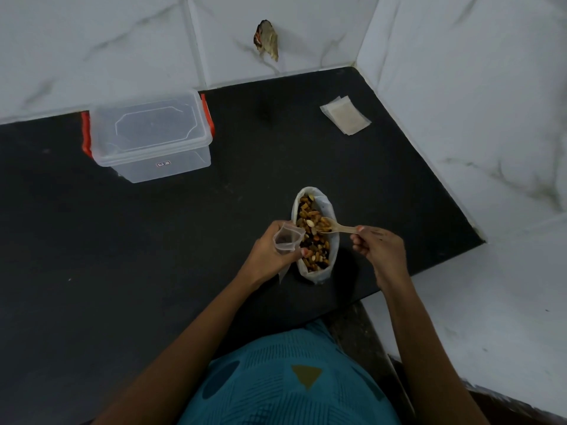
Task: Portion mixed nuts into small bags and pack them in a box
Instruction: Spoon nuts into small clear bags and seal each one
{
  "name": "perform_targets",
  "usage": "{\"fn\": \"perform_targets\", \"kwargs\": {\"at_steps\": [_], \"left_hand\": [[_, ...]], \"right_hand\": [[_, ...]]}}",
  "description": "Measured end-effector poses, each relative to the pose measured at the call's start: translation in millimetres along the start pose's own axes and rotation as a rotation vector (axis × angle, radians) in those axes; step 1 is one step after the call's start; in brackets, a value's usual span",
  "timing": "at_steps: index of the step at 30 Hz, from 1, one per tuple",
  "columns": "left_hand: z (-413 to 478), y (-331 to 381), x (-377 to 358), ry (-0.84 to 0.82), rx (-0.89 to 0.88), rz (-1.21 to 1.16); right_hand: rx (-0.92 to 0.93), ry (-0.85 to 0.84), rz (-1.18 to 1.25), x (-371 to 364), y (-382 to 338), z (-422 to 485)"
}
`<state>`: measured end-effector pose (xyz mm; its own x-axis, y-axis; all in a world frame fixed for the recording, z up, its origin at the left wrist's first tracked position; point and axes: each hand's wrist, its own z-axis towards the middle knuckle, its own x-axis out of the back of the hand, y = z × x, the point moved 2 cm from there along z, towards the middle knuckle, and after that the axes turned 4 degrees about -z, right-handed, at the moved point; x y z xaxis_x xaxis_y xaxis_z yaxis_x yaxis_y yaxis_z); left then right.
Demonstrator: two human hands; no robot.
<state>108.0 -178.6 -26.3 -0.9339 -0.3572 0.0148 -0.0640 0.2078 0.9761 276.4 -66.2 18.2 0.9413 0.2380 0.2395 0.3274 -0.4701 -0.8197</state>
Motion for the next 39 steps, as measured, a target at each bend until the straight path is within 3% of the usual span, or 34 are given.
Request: {"fn": "perform_targets", "kwargs": {"at_steps": [17, 25, 31, 39], "left_hand": [[-0.4, -0.9, 0.7, 0.015, 0.013, 0.001], [-1.0, -2.3, 1.1, 0.032, 0.006, 0.035], [-0.7, 5.1, 3.4, 0.102, -0.092, 0.113], [1.7, 16.3, 2.7, 0.131, -0.149, 0.174]], "right_hand": [[0.088, 0.033, -0.086, 2.0, -2.3, -3.2], [0.019, 0.041, -0.054, 7.1, -4.1, -6.0], [-0.030, -0.048, 0.057, 10.6, -17.9, -23.9], [0.057, -0.196, 0.085, 3.0, -46.9, -55.1]]}}
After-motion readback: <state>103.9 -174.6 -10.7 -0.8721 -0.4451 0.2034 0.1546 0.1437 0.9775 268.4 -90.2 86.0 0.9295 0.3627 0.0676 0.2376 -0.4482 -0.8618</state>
